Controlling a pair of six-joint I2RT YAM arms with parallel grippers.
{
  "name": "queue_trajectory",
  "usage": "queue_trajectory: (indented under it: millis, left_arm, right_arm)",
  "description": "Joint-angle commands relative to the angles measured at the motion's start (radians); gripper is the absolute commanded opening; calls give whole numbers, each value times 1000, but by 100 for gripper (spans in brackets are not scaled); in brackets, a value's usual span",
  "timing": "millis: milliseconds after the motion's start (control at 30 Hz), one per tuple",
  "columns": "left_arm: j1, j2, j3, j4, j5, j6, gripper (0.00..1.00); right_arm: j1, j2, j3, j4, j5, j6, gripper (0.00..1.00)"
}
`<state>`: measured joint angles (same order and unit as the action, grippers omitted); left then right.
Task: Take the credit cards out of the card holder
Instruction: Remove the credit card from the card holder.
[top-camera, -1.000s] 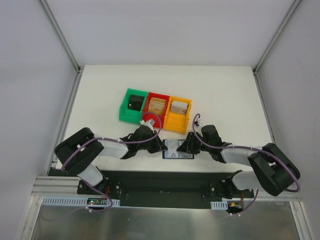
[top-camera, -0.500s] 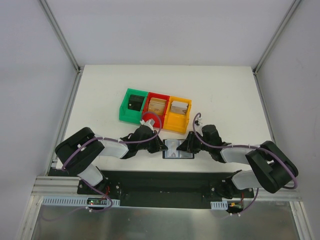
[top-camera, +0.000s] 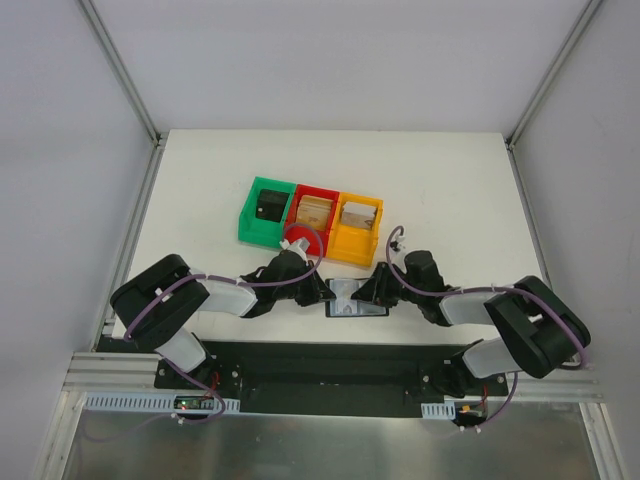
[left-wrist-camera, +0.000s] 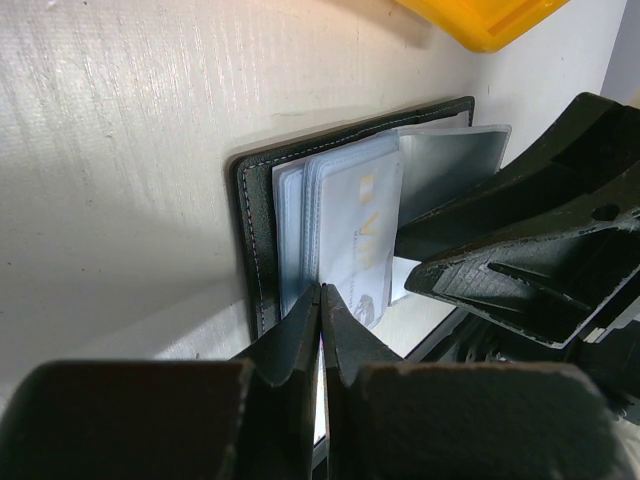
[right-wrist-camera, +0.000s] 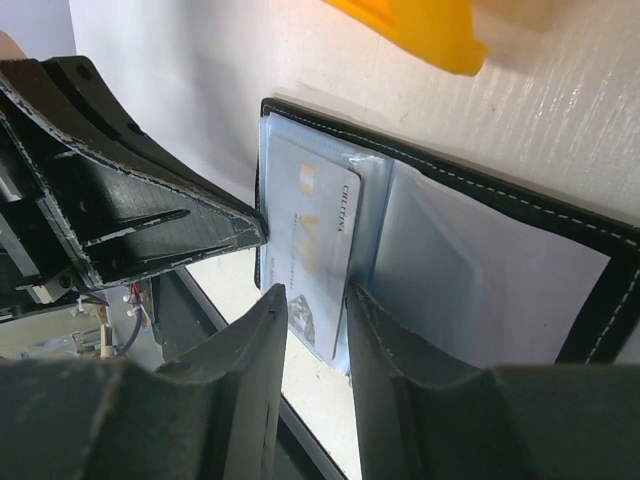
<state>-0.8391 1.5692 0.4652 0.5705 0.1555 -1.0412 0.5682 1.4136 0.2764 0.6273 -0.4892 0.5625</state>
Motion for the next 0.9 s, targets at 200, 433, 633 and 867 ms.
queue_trajectory:
  millis: [200, 433, 633, 867]
  left_arm:
    - [-12, 52, -23, -113, -42, 13, 0]
    - [-12, 61, -19, -113, -37, 18, 0]
    - [-12, 68, -14, -113, -33, 20, 0]
    - [-11, 74, -13, -113, -27, 23, 0]
  right_arm:
    - [-19, 47, -31, 124, -60, 40, 33]
    - [-24, 73, -40, 192, -88, 65, 28]
    - [-24, 79, -37, 203, -100, 68, 20]
    - [-24, 87, -31, 203, -107, 68, 6]
